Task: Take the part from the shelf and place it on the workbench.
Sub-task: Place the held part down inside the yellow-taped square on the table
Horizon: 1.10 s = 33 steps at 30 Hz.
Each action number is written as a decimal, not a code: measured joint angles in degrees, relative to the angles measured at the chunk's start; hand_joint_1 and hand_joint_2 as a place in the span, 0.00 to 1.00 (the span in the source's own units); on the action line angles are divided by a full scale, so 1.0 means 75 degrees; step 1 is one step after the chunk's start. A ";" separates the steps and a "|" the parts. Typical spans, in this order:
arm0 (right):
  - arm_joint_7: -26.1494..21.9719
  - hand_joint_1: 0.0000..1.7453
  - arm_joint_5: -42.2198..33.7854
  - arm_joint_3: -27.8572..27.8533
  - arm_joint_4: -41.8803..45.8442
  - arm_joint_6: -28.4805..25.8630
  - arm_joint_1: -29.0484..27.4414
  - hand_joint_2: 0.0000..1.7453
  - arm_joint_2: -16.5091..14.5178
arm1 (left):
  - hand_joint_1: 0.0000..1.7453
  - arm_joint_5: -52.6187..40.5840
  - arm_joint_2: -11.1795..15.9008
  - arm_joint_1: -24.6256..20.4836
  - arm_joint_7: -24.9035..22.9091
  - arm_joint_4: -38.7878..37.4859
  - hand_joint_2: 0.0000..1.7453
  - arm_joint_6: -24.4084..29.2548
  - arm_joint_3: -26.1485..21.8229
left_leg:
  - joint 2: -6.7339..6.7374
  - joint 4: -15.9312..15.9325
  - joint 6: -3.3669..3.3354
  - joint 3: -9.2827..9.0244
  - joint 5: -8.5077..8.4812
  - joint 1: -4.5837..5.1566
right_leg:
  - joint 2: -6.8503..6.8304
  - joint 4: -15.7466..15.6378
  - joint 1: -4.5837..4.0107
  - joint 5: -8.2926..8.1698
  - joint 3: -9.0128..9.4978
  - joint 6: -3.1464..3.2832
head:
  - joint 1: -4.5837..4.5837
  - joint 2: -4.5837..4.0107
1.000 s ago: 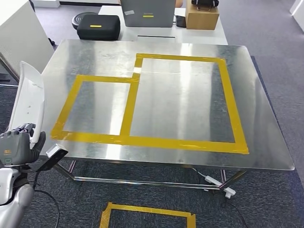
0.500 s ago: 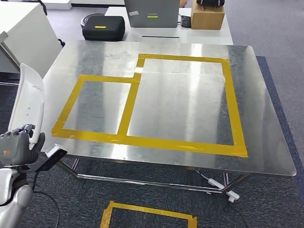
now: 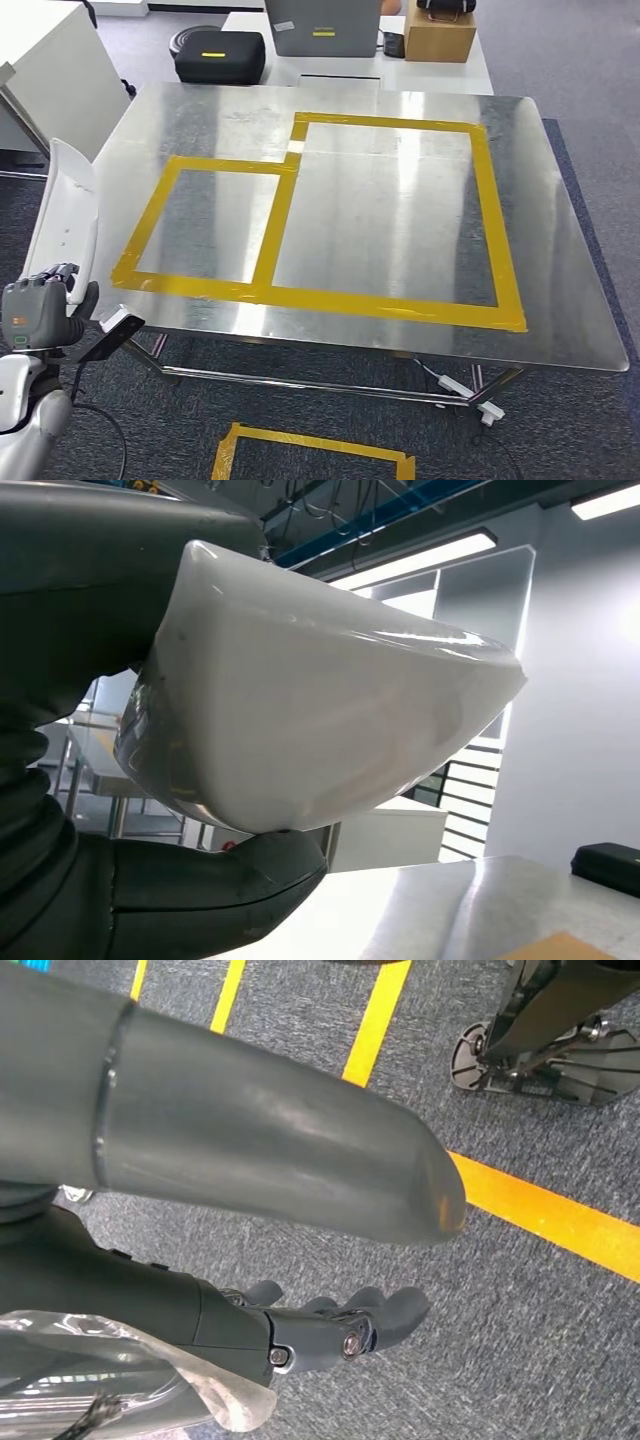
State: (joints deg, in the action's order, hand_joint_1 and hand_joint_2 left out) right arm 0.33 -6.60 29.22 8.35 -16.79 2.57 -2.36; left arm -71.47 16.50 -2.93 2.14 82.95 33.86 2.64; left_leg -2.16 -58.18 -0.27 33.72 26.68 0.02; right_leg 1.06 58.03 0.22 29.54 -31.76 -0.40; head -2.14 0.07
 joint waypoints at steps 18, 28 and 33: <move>-0.0012 0.00 0.0123 0.0055 0.0003 0.0248 0.0025 0.00 0.0009 | 1.00 0.0561 0.0132 -0.0336 0.1386 -0.0743 1.00 0.0353 0.0737 | -0.0001 -0.0015 -0.0004 0.0002 0.0002 0.0005 | -0.0004 -0.0002 0.0005 -0.0007 0.0000 -0.0011 | -0.0001 0.0000; 0.0167 0.00 0.0577 0.0387 0.0026 0.0650 0.0239 0.00 0.0004 | 1.00 0.0514 -0.0457 -0.2515 0.2816 -0.2839 1.00 0.0626 0.2487 | -0.0069 -0.0027 -0.0021 0.0023 -0.0023 0.0008 | -0.0085 -0.0007 0.0009 -0.0019 -0.0002 -0.0040 | 0.0001 -0.0001; 0.0232 0.00 0.0672 0.0535 0.0072 0.0702 0.0314 0.00 -0.0008 | 1.00 0.0464 -0.0972 -0.3641 0.2804 -0.4224 1.00 0.0743 0.3228 | -0.0024 -0.0034 -0.0026 0.0027 -0.0036 0.0016 | -0.0018 -0.0007 0.0017 -0.0050 -0.0002 -0.0059 | -0.0001 0.0000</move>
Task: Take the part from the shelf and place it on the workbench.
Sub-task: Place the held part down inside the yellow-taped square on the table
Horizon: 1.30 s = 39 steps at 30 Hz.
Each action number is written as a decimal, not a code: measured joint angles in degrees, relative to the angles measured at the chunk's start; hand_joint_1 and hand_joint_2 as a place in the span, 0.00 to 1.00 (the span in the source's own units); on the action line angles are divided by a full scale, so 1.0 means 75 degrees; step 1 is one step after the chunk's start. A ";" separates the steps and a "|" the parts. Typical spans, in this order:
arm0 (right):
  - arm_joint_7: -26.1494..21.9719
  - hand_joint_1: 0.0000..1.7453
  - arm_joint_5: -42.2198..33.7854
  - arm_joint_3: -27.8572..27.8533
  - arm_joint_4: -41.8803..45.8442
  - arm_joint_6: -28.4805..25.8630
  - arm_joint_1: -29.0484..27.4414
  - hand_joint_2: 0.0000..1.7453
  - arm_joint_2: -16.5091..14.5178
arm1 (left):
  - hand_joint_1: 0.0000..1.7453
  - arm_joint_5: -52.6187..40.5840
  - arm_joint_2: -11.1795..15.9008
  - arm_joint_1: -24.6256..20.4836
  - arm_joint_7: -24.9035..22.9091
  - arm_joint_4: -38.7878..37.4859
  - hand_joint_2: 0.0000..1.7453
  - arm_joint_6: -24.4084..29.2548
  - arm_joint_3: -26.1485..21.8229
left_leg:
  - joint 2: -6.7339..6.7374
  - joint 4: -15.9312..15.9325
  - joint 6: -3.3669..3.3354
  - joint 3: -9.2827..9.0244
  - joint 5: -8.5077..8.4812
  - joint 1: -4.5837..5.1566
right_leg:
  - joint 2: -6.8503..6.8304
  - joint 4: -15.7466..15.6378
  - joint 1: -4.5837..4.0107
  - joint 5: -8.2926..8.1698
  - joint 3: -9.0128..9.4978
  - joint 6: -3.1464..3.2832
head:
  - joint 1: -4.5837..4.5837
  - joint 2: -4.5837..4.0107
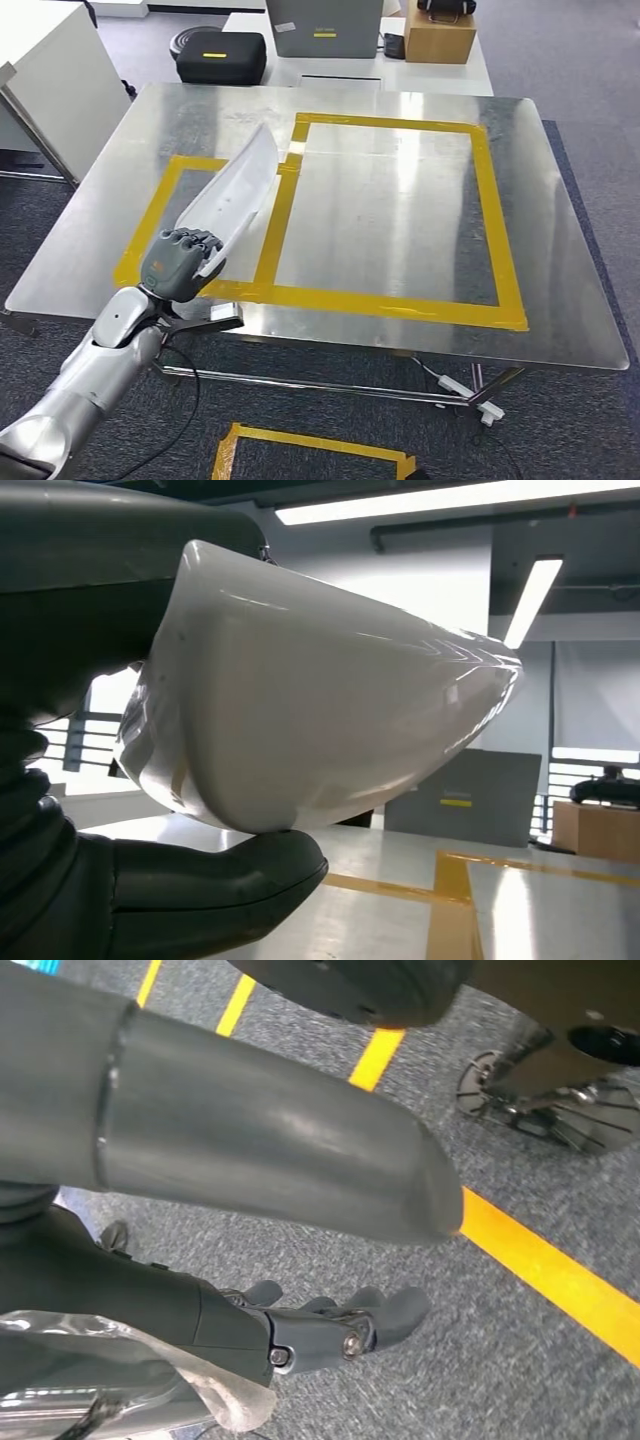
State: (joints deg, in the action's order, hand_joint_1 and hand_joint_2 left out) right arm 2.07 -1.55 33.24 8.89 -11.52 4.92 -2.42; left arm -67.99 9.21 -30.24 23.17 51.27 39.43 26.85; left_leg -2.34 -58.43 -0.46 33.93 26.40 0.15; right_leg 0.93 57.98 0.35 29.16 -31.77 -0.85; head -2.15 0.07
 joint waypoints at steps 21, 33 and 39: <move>0.0004 0.00 0.0020 0.0120 0.0010 0.0003 0.0001 0.00 -0.0018 | 1.00 0.0007 -0.0725 -0.1421 -0.0310 -0.2507 1.00 -0.1072 0.0941 | 0.0000 -0.0002 -0.0002 0.0009 0.0001 0.0003 | -0.0004 -0.0001 0.0005 0.0002 -0.0007 -0.0006 | 0.0000 0.0000; 0.0019 0.00 -0.0009 0.0117 0.0009 -0.0048 -0.0031 0.00 -0.0018 | 1.00 -0.1088 -0.0670 -0.2137 -0.2306 -0.3143 1.00 -0.3667 0.1625 | -0.0002 -0.0001 -0.0002 0.0008 0.0000 0.0004 | -0.0011 -0.0001 0.0005 0.0002 0.0001 -0.0007 | 0.0001 0.0000; 0.0021 0.00 -0.0061 0.0113 0.0009 -0.0051 -0.0046 0.00 -0.0018 | 1.00 -0.1555 -0.0610 -0.2626 -0.3271 -0.3384 1.00 -0.4705 0.1969 | -0.0002 0.0000 -0.0007 -0.0008 -0.0003 0.0004 | -0.0012 -0.0001 0.0004 0.0000 0.0017 -0.0009 | -0.0001 -0.0001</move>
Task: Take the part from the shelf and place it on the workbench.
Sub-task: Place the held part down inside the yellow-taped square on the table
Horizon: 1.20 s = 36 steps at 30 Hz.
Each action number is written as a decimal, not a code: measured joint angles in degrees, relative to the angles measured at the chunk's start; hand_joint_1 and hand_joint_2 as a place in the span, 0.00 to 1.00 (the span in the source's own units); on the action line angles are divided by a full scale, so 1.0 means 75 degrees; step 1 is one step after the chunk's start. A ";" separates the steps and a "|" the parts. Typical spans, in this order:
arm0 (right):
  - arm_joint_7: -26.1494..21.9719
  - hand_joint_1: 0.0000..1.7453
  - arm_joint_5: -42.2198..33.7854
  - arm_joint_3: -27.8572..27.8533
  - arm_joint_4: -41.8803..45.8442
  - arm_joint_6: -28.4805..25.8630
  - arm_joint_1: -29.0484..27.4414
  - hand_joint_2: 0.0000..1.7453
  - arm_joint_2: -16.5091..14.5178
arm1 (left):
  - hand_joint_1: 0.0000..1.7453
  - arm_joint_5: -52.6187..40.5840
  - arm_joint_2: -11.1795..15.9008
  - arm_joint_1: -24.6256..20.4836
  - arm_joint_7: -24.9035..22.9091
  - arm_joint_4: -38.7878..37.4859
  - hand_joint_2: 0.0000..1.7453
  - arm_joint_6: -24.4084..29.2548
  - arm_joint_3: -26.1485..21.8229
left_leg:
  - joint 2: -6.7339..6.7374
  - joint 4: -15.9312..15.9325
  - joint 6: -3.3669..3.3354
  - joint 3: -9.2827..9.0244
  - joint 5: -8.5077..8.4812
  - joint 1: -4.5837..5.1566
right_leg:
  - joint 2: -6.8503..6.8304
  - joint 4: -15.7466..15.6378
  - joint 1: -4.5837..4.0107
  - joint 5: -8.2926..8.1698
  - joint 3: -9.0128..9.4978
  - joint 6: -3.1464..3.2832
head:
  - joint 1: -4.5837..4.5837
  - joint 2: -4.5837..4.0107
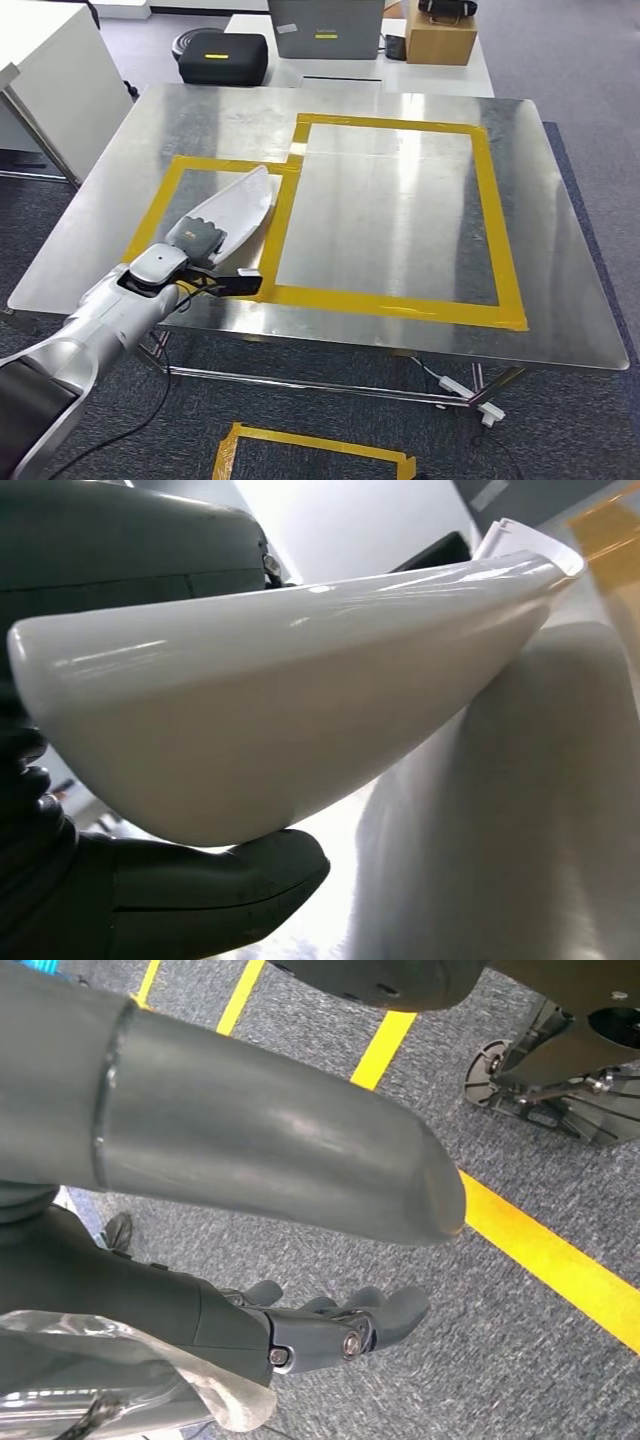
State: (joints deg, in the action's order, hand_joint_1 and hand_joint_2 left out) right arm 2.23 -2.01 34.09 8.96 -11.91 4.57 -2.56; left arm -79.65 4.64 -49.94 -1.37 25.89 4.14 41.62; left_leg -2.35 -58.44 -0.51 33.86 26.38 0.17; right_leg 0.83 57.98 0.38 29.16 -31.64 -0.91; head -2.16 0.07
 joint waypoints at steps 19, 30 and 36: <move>-0.0001 0.00 -0.0039 -0.0020 0.0000 -0.0001 -0.0001 0.00 0.0000 | 1.00 -0.0194 0.0016 -0.0178 -0.0434 -0.0194 1.00 -0.0025 0.0256 | 0.0000 0.0000 -0.0002 -0.0004 -0.0004 0.0001 | 0.0000 0.0001 0.0000 -0.0003 0.0004 -0.0003 | 0.0002 0.0001; -0.0018 0.00 -0.0107 -0.0040 0.0000 -0.0063 -0.0031 0.00 0.0000 | 0.00 -0.0504 -0.0025 -0.0153 -0.1074 -0.0269 0.00 0.0486 0.0261 | 0.0000 -0.0001 -0.0003 0.0001 -0.0004 0.0001 | 0.0001 0.0001 0.0001 -0.0003 -0.0002 -0.0003 | 0.0001 0.0000; -0.0031 0.00 -0.0092 -0.0042 0.0000 -0.0123 -0.0099 0.00 0.0000 | 0.00 -0.0030 -0.0052 0.0181 -0.0421 -0.0157 0.00 0.3184 -0.0156 | -0.0004 -0.0001 -0.0004 0.0012 -0.0003 0.0001 | -0.0001 0.0000 0.0004 -0.0001 -0.0012 -0.0005 | 0.0002 0.0001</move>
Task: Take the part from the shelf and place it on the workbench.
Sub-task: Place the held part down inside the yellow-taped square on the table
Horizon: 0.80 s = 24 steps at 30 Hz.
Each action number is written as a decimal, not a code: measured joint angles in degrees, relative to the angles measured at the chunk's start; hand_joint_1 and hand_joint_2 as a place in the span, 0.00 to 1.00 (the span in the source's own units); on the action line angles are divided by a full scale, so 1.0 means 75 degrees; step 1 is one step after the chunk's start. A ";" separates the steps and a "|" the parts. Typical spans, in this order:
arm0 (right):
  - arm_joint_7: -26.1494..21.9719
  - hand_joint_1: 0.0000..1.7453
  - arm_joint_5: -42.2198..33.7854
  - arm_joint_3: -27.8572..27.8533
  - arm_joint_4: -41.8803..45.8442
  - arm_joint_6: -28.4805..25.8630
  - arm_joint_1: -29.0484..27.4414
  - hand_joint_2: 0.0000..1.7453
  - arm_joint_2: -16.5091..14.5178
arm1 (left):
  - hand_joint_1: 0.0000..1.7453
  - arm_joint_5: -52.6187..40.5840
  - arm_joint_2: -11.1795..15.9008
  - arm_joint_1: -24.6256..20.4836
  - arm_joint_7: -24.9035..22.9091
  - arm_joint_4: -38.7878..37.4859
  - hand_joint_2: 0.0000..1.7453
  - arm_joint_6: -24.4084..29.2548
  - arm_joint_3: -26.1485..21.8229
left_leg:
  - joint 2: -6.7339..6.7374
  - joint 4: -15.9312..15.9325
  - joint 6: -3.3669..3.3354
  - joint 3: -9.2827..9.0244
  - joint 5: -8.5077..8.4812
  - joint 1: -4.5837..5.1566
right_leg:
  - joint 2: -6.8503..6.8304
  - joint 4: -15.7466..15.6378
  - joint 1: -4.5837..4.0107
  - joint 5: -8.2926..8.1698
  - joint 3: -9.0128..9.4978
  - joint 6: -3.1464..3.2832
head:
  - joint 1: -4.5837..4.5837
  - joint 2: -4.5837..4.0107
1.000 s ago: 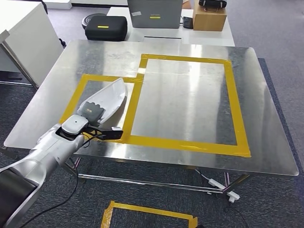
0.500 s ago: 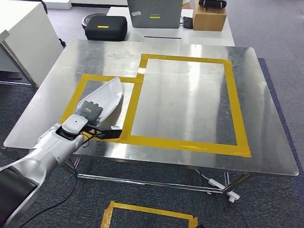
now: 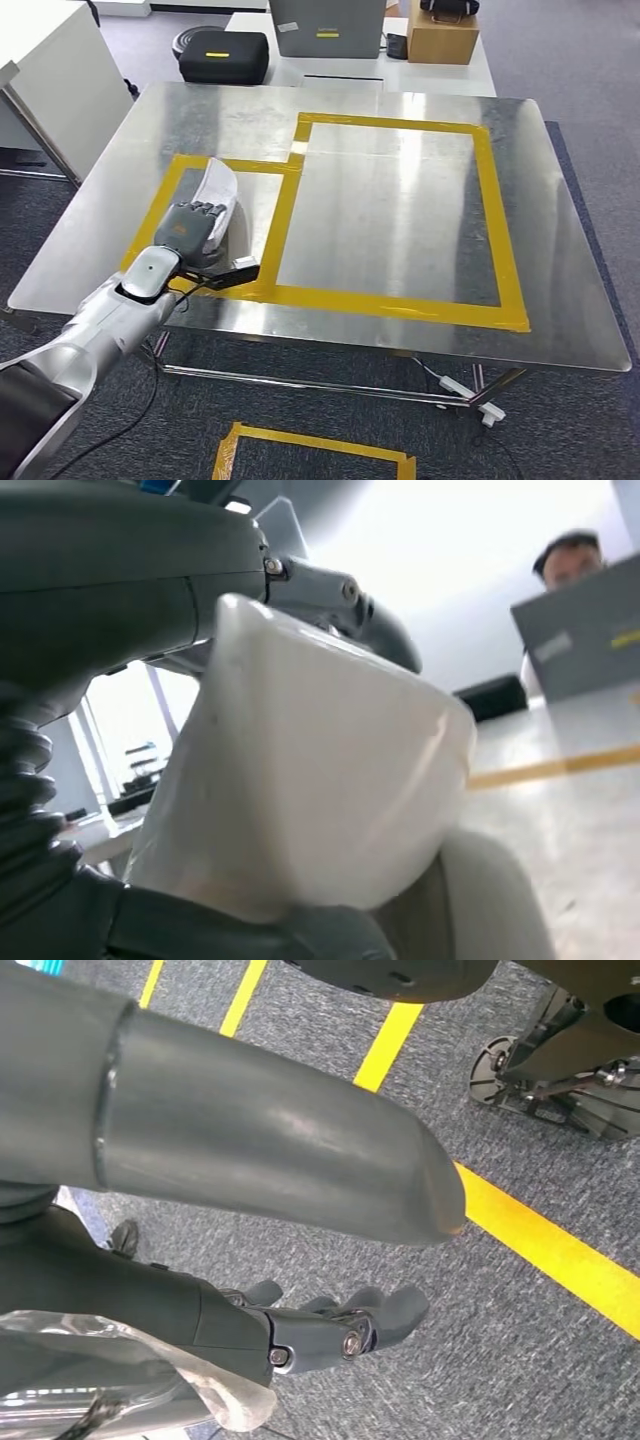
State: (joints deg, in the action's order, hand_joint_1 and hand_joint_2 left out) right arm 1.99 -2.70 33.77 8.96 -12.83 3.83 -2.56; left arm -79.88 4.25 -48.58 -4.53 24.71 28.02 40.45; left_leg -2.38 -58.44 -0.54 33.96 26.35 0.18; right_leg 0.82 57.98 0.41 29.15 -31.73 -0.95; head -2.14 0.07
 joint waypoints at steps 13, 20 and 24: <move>0.0018 0.00 0.0029 0.0000 0.0000 0.0003 -0.0014 0.00 0.0000 | 0.00 -0.0128 0.0004 0.0198 0.0433 0.0612 0.00 0.0894 -0.0604 | 0.0001 0.0000 -0.0001 0.0003 0.0000 0.0002 | 0.0003 0.0000 0.0008 0.0000 -0.0005 -0.0001 | -0.0002 -0.0001; 0.0020 0.00 0.0031 0.0000 0.0000 0.0003 -0.0016 0.00 0.0000 | 0.00 -0.0053 0.0005 0.0287 0.0654 0.0907 0.00 0.1051 -0.0759 | 0.0001 0.0000 -0.0001 0.0004 0.0001 0.0002 | 0.0002 0.0000 0.0008 0.0000 -0.0005 -0.0001 | 0.0000 -0.0001; 0.0017 0.00 0.0031 -0.0001 0.0000 0.0003 -0.0017 0.00 0.0000 | 0.00 -0.0048 0.0005 0.0313 0.0656 0.0975 0.00 0.1054 -0.0795 | 0.0001 0.0000 -0.0001 0.0004 0.0001 0.0003 | 0.0002 0.0000 0.0009 0.0000 -0.0005 -0.0001 | 0.0000 0.0000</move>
State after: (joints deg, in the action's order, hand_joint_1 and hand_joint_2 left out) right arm 2.12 -2.47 33.76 8.96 -12.81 3.71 -2.56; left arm -80.24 4.28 -46.23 0.39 32.03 35.92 34.49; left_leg -2.37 -58.44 -0.55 33.98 26.36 0.20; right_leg 0.84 57.98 0.47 29.15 -31.77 -0.95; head -2.14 0.07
